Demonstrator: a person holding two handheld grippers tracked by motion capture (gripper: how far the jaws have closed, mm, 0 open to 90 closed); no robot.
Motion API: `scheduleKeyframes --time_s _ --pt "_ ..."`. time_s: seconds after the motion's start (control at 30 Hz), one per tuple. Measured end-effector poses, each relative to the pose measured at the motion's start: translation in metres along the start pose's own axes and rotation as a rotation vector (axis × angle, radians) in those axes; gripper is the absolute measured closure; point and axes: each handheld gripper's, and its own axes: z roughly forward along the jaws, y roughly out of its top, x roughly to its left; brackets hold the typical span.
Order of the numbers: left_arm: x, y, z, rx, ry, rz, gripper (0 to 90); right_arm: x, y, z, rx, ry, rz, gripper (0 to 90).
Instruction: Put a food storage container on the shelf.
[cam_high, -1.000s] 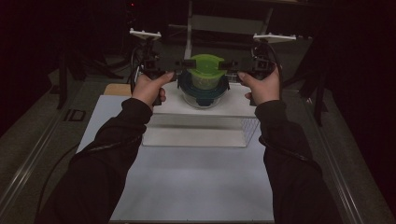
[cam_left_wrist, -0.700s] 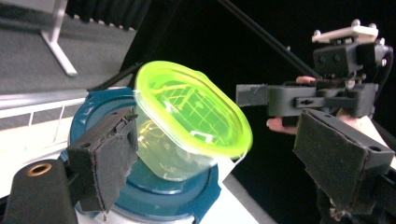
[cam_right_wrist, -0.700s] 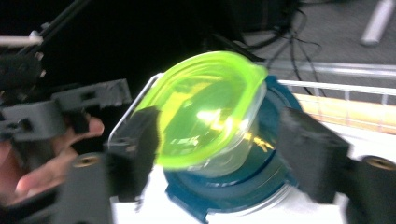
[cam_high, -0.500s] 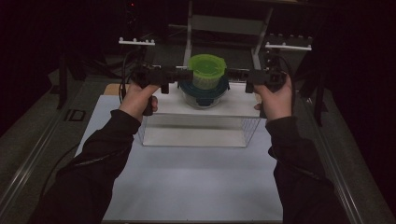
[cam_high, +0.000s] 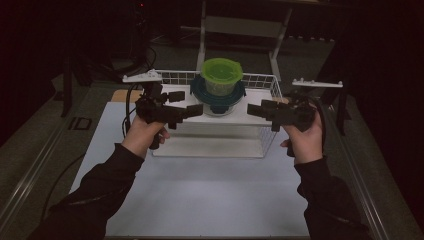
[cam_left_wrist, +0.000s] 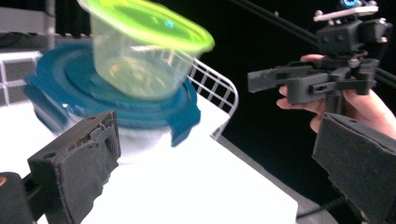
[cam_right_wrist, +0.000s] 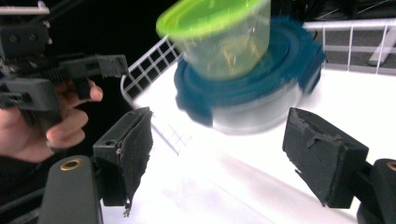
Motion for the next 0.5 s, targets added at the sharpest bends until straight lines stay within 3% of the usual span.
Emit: scheduleKeyframes --time_s 0.13,0.5 --pt "-0.008 -0.019 -0.007 0.014 -0.003 0.038 0.3 -0.001 -0.023 0.0 0.004 0.025 -0.015 21.2" --pt "-0.02 -0.076 -0.016 0.053 -0.018 0.081 0.3 -0.007 -0.076 0.005 0.016 0.061 -0.016 21.1"
